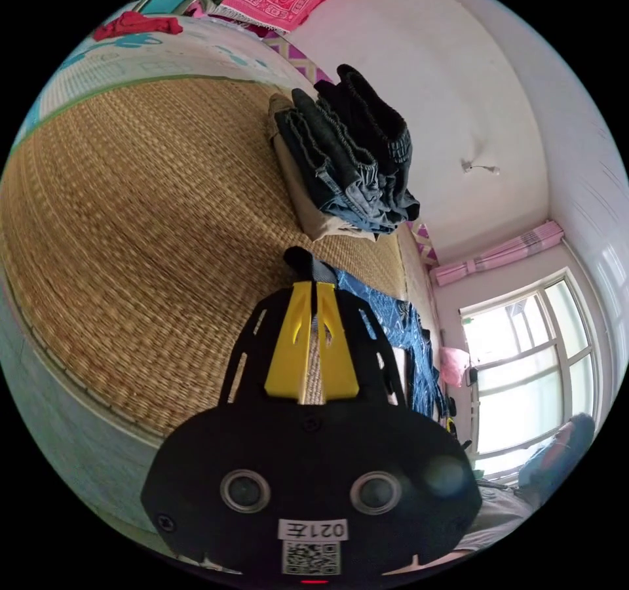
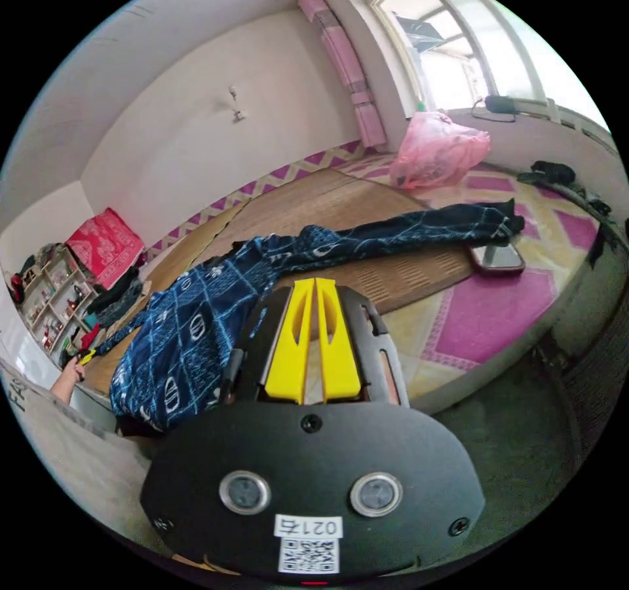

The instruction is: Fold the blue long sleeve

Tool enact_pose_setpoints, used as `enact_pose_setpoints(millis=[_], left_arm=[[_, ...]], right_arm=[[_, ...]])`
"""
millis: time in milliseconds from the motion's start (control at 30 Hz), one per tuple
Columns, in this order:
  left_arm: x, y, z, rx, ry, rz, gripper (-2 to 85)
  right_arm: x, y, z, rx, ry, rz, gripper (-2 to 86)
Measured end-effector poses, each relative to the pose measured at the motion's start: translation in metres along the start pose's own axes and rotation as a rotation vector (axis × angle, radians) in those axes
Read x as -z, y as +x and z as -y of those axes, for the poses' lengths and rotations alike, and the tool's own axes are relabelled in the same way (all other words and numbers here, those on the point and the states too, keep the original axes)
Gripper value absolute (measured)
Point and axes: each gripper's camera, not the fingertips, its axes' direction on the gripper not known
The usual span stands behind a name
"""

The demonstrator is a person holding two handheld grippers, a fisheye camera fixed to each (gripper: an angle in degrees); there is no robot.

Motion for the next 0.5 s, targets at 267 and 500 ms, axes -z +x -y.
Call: enact_pose_setpoints(millis=[267, 500], left_arm=[[0.005, 0.018, -0.005, 0.046, 0.063, 0.062, -1.0], [0.011, 0.035, 0.001, 0.054, 0.08, 0.106, -1.0]], right_arm=[[-0.011, 0.163, 0.059, -0.522, 0.021, -0.019, 7.1], [-0.011, 0.232, 0.061, -0.866, 0.248, 0.205, 9.1]])
